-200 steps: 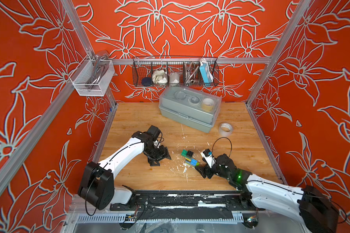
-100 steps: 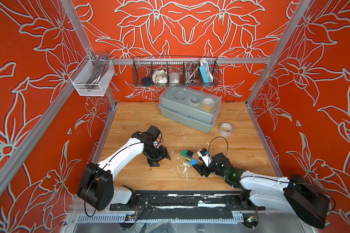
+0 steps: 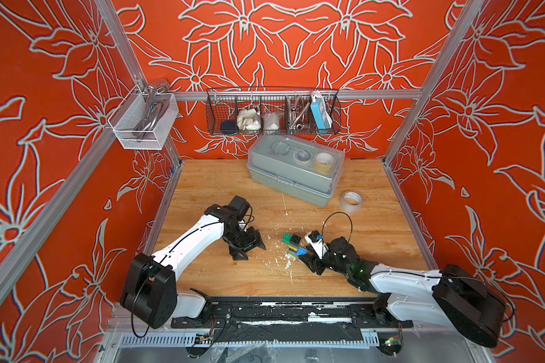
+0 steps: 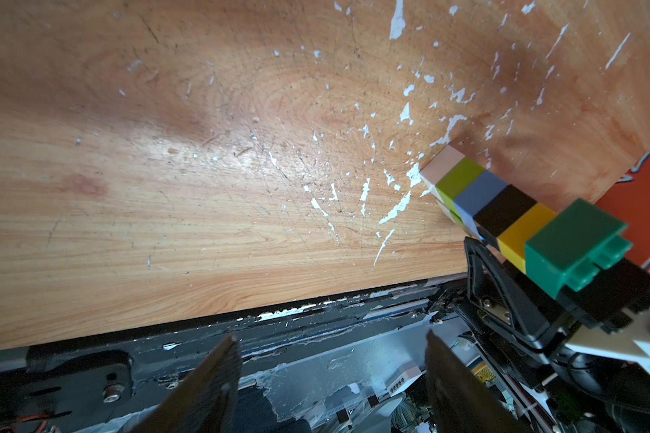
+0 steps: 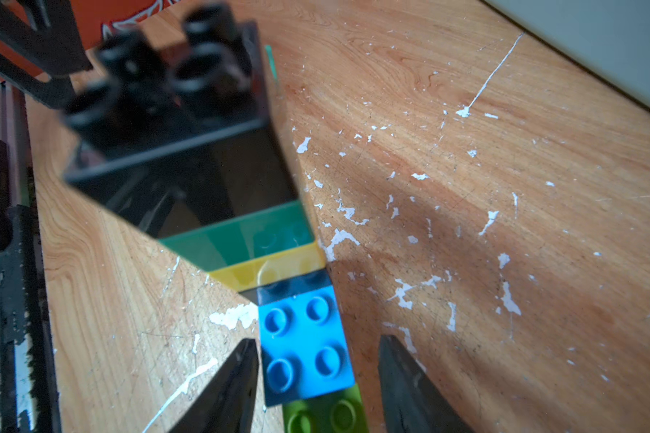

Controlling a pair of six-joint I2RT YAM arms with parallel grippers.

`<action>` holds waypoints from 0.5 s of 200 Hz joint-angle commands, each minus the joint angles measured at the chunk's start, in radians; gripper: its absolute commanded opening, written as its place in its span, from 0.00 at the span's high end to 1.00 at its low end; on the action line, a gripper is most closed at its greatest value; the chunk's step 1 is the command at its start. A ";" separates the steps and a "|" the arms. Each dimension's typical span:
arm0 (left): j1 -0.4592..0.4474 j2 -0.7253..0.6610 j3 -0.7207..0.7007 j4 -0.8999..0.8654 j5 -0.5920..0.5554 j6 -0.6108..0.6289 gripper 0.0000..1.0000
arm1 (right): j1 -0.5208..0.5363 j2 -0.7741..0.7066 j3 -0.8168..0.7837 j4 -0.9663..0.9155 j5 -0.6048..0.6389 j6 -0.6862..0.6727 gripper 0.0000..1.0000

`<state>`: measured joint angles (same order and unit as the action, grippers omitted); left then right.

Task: Assemble a giraffe with lego
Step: Adjust the lego brick at the center of the board.

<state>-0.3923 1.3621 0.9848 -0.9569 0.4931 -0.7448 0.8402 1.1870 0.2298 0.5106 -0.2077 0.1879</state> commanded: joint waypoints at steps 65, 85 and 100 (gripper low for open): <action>-0.003 -0.009 0.014 -0.026 -0.008 -0.002 0.24 | -0.005 0.035 0.042 0.020 -0.032 -0.028 0.52; -0.003 -0.010 0.014 -0.026 -0.010 -0.004 0.24 | -0.006 0.041 0.044 0.016 -0.045 -0.034 0.51; -0.003 -0.011 0.014 -0.026 -0.009 -0.005 0.24 | -0.005 0.042 0.042 0.014 -0.047 -0.037 0.52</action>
<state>-0.3923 1.3621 0.9848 -0.9573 0.4919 -0.7456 0.8402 1.2201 0.2481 0.5171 -0.2321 0.1677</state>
